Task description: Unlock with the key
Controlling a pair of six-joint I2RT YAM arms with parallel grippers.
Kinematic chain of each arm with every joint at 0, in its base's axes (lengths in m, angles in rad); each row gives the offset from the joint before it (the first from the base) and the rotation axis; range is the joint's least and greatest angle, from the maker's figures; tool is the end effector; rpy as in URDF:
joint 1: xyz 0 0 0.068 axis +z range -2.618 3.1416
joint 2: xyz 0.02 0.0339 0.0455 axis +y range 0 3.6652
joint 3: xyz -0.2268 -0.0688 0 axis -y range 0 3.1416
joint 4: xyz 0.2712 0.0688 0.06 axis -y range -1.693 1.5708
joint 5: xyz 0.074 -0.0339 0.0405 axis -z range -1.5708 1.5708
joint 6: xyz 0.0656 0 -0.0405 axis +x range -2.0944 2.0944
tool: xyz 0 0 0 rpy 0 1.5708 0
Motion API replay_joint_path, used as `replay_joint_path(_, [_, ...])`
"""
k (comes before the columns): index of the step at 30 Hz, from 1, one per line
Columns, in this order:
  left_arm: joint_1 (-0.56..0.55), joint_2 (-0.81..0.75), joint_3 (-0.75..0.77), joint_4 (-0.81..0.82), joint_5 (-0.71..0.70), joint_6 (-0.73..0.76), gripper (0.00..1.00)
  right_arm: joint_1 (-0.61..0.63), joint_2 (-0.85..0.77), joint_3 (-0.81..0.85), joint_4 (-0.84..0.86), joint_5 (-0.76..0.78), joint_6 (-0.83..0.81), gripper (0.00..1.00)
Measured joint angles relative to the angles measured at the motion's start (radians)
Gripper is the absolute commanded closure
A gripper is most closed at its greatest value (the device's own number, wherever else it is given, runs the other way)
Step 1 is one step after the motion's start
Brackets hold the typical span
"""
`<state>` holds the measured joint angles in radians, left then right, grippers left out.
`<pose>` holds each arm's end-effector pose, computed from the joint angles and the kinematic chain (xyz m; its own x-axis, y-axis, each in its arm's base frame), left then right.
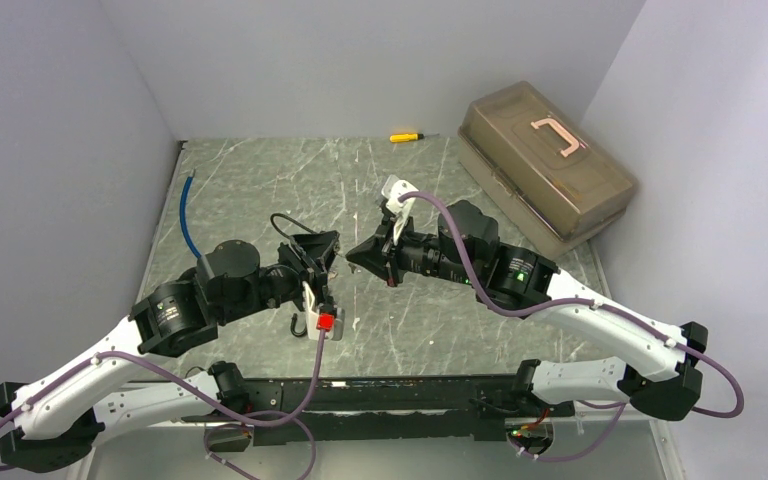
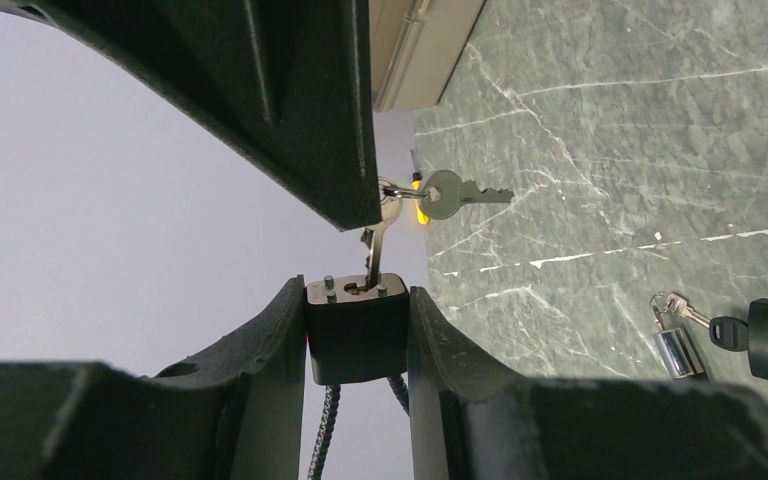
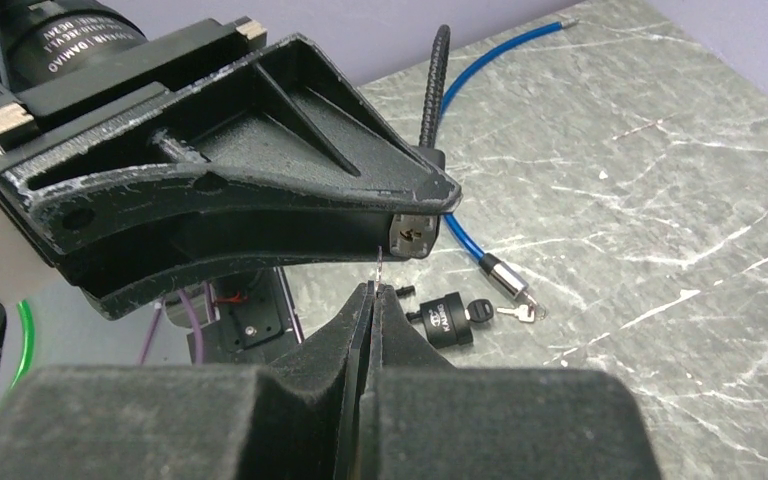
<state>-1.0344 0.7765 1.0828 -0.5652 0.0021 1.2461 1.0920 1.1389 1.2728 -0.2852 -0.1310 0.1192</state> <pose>0.1193 -0.2009 0.3757 0.7739 0.5529 -0.3089 0.3985 -0.0461 0.9160 0.1413 0.2909 0.3942 -0.1807 -0.0921 -0.9792 -0.9245 0.3556 0.1371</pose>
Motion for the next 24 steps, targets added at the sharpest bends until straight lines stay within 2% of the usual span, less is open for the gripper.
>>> replay_joint_path(24, [0.0, -0.003, 0.0, 0.0, 0.0, 0.0, 1.0, 0.002, 0.008, 0.006, -0.013, 0.027, -0.04, 1.0])
